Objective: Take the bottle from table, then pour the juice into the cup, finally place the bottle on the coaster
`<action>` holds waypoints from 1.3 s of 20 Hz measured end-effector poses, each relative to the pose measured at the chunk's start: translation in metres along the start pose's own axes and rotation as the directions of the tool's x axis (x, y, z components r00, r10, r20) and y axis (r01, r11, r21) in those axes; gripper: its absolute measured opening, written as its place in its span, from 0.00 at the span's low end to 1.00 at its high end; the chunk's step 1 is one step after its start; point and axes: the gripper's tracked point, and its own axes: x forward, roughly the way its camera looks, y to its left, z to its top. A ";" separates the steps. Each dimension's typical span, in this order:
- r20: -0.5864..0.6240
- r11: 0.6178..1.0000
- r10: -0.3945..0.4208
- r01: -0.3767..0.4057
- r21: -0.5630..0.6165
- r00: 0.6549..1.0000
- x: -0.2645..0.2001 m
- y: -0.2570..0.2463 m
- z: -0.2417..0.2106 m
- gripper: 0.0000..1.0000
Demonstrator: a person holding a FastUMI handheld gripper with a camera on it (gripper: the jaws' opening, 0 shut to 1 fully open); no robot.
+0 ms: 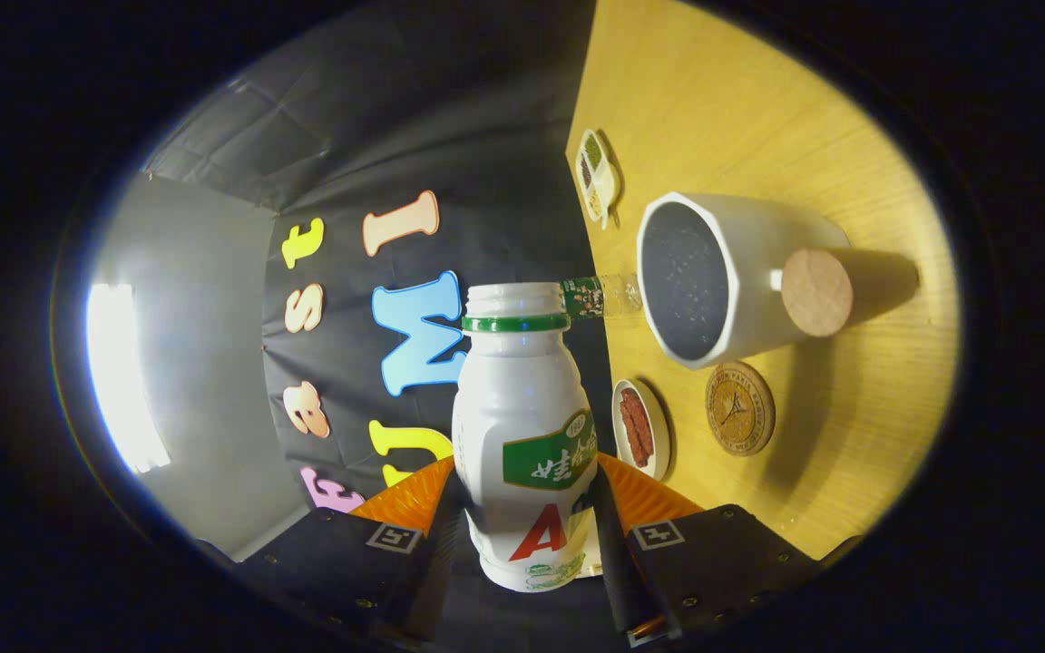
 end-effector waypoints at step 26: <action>0.185 0.072 -0.127 0.195 -0.978 0.974 0.062 -0.023 0.006 0.69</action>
